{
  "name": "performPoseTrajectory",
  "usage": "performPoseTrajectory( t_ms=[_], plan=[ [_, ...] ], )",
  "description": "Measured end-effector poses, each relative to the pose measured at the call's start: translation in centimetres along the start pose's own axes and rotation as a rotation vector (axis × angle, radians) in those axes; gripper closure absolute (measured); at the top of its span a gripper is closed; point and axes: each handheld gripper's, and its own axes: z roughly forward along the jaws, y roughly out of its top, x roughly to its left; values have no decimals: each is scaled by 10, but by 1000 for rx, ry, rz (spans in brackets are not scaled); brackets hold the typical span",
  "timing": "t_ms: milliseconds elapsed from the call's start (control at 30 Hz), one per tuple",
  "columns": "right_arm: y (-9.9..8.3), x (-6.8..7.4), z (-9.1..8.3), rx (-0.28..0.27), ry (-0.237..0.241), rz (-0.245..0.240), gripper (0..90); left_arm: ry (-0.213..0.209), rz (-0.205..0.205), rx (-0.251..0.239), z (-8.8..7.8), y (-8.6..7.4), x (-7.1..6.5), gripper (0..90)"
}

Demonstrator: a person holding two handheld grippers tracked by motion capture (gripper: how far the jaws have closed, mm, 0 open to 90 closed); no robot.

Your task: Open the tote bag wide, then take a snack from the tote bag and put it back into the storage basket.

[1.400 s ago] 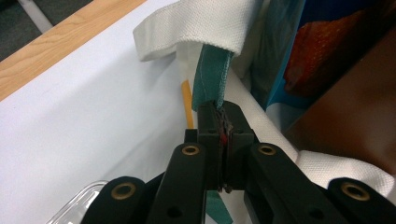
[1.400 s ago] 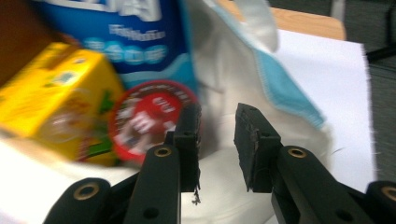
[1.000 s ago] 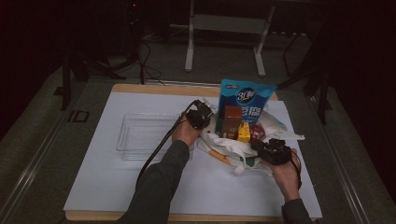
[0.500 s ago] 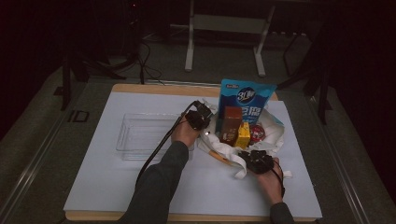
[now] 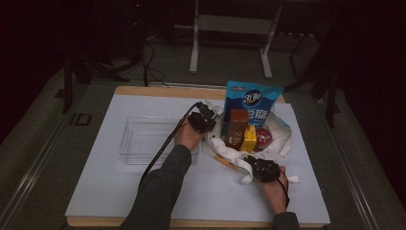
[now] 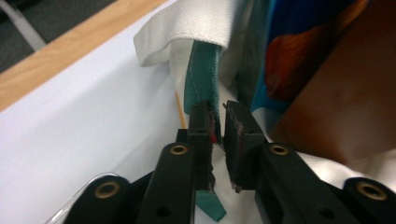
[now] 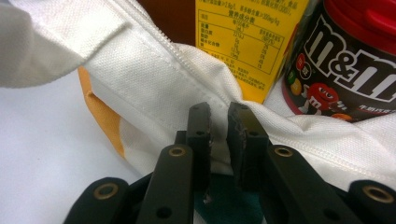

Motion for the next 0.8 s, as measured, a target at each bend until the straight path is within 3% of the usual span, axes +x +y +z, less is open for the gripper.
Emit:
performPoseTrajectory(
  t_ms=[400,467,800],
  plan=[
    [-1,2,0,-10,-13,-9,790,-76,33,-83,-26,4,-5,692],
    [-1,0,0,-8,-5,-2,789,-95,45,-115,-36,5,-7,683],
    [-1,0,0,-9,-2,3,789,-144,88,-194,-53,12,-13,670]
  ],
)
